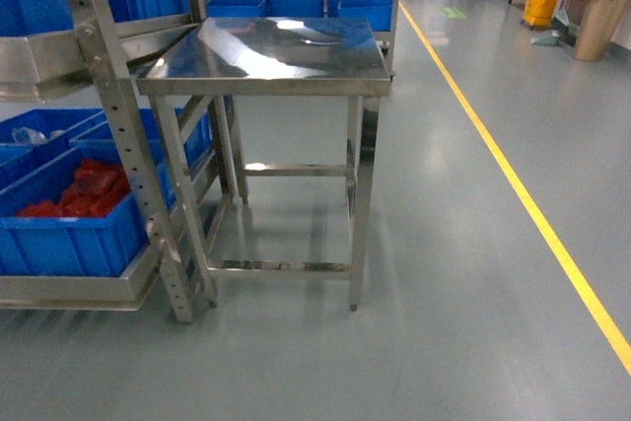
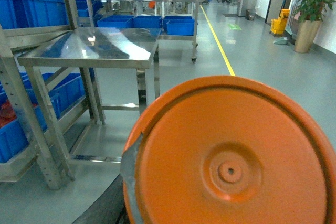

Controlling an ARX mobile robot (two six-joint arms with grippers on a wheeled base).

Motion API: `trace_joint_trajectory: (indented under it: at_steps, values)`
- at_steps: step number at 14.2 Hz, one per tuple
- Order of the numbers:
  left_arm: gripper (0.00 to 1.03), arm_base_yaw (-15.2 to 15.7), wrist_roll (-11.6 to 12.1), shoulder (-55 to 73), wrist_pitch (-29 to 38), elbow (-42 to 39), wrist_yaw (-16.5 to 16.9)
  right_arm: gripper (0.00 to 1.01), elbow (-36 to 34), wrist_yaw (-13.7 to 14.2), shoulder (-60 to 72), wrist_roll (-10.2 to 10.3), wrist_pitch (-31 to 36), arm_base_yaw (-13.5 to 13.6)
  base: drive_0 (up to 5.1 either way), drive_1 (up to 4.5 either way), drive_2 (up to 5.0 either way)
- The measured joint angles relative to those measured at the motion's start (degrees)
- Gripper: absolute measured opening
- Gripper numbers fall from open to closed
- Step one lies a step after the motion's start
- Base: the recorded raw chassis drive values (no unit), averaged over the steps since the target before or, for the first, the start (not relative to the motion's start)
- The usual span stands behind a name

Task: Sort blue parts and orange caps into right shelf containers

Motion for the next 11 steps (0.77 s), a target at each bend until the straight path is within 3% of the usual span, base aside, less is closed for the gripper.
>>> trace_joint_trajectory:
  at_steps: [9,11]
  values:
    - [0.43,0.0,0.0,0.0,-0.1,0.0,-0.1,0.45,0.0,0.0,0.0,0.0,-0.1,0.0,0.0,4.14,-4.2]
    - [0.43,0.0,0.0,0.0,-0.1,0.0,0.0,0.45,0.0,0.0,0.0,0.0,-0.3,0.0,0.0,0.0,0.0]
